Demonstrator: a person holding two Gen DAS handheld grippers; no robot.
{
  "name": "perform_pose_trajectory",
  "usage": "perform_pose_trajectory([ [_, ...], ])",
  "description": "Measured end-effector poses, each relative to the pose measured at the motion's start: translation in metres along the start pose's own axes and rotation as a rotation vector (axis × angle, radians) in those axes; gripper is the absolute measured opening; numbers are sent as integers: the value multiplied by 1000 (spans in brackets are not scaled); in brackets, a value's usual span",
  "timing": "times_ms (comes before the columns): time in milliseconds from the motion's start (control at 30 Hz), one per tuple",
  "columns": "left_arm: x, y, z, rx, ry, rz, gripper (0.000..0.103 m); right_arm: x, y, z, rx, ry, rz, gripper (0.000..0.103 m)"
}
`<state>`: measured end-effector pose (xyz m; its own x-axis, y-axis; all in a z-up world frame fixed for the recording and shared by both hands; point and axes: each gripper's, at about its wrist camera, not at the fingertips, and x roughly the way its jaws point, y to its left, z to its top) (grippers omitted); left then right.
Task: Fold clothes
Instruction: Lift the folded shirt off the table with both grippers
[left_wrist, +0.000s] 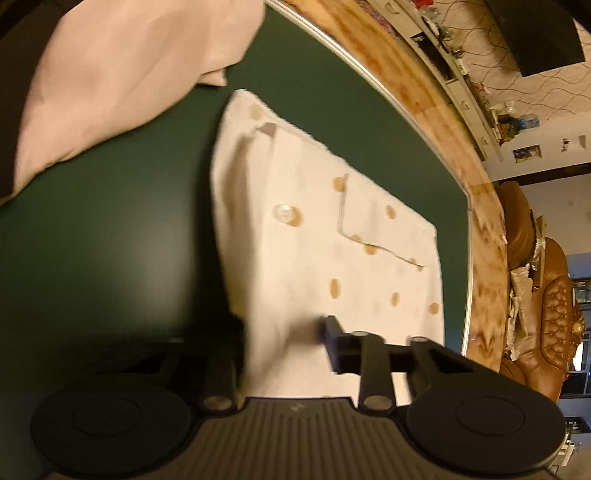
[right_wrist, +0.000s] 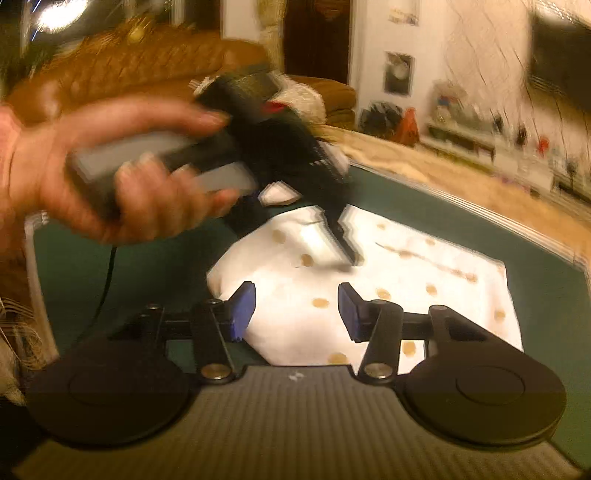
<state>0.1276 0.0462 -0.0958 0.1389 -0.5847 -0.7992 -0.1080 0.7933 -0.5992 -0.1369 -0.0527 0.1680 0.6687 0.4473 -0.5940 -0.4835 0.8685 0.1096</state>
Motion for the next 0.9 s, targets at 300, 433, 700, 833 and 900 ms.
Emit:
perform_pose_trajectory([
  [300, -12, 3, -4, 65, -12, 30, 15, -1, -171, 4, 587, 194, -231, 63],
  [433, -16, 8, -5, 71, -6, 20, 15, 27, -197, 7, 615, 304, -135, 63],
  [700, -17, 12, -4, 93, -1, 6, 15, 51, -189, 14, 545, 357, -90, 64],
  [833, -17, 7, -7, 125, -7, 28, 12, 54, -191, 13, 584, 359, -2, 27],
  [900, -18, 3, -9, 141, -18, 45, 8, 57, -193, 10, 621, 350, 13, 13],
])
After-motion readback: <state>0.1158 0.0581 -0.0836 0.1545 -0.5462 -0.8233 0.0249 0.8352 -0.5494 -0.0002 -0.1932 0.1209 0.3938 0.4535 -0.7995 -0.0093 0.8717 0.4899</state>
